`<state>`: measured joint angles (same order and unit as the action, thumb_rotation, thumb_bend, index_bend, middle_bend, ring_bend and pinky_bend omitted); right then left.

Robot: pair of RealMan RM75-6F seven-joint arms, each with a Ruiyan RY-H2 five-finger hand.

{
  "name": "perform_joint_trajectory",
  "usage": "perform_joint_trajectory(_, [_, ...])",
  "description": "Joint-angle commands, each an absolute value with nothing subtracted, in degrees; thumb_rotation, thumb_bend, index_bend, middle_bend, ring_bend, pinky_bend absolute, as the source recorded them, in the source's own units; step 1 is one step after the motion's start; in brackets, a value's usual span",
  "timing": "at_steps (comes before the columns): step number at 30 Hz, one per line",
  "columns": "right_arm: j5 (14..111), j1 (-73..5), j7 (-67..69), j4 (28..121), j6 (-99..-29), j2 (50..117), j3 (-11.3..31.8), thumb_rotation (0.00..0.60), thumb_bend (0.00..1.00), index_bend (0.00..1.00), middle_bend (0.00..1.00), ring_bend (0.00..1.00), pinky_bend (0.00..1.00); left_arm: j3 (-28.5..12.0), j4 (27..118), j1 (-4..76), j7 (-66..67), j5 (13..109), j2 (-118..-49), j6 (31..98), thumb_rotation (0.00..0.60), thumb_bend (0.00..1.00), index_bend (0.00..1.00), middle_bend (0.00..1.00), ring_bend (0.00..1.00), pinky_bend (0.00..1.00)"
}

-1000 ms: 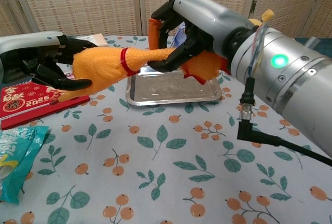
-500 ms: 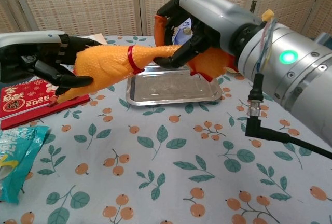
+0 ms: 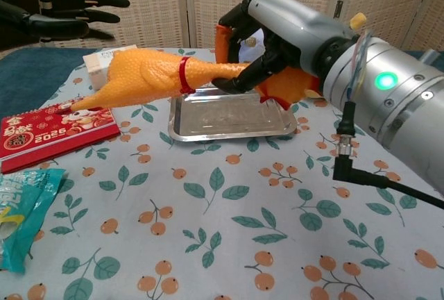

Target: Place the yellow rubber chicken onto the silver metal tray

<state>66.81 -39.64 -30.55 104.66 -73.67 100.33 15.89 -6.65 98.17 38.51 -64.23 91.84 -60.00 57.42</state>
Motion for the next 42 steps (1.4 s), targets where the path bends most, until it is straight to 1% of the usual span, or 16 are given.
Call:
perform_joint_trajectory(1, [67.02, -39.55, -29.96, 102.97, -73.78, 99.78, 16.43, 0.6, 0.44, 0.88, 0.61, 0.72, 1.0, -6.01, 96.75, 37.76, -64.48, 91.5, -59.59, 58.28, 0.6, 0.31, 0.0, 0.0, 0.0, 0.0])
perform_joint_trajectory(9, [68.07, -39.92, -27.1, 94.3, -73.44, 99.76, 17.59, 0.6, 0.44, 0.88, 0.61, 0.72, 1.0, -4.92, 91.86, 36.36, -65.75, 91.36, -59.78, 60.67, 0.6, 0.31, 0.0, 0.0, 0.0, 0.0])
perform_joint_trajectory(15, [70.04, -41.41, -24.13, 85.2, -73.01, 101.79, 18.47, 0.6, 0.44, 0.88, 0.61, 0.72, 1.0, -4.71, 89.16, 35.44, -63.85, 91.14, -60.09, 62.66, 0.6, 0.31, 0.0, 0.0, 0.0, 0.0])
perform_joint_trajectory(21, [71.83, -43.22, -20.03, 73.08, -72.26, 105.97, 18.58, 0.6, 0.44, 0.89, 0.61, 0.72, 1.0, -3.45, 87.11, 34.54, -61.96, 91.42, -61.28, 63.3, 0.6, 0.31, 0.0, 0.0, 0.0, 0.0])
perform_joint_trajectory(28, [71.05, -45.42, -16.18, 59.07, -68.68, 111.4, 18.63, 0.6, 0.44, 0.89, 0.61, 0.72, 1.0, -1.94, 83.85, 35.53, -64.36, 92.98, -62.51, 61.96, 0.6, 0.31, 0.0, 0.0, 0.0, 0.0])
perform_joint_trajectory(32, [71.68, -46.7, -14.84, 52.14, -68.22, 114.2, 18.65, 0.6, 0.44, 0.91, 0.62, 0.72, 1.0, -1.36, 82.21, 35.49, -65.81, 93.16, -63.54, 62.15, 0.6, 0.32, 0.0, 0.0, 0.0, 0.0])
perform_joint_trajectory(36, [72.23, -48.12, -12.46, 45.36, -67.34, 117.21, 18.74, 0.6, 0.44, 0.91, 0.62, 0.71, 0.97, -0.61, 80.82, 35.33, -67.04, 93.27, -64.19, 62.18, 0.6, 0.33, 0.0, 0.0, 0.0, 0.0])
perform_joint_trajectory(42, [72.74, -49.69, -10.5, 37.36, -66.19, 121.06, 18.6, 0.6, 0.44, 0.91, 0.62, 0.7, 0.88, 0.2, 79.19, 35.47, -69.36, 93.89, -64.84, 62.54, 0.6, 0.33, 0.0, 0.0, 0.0, 0.0])
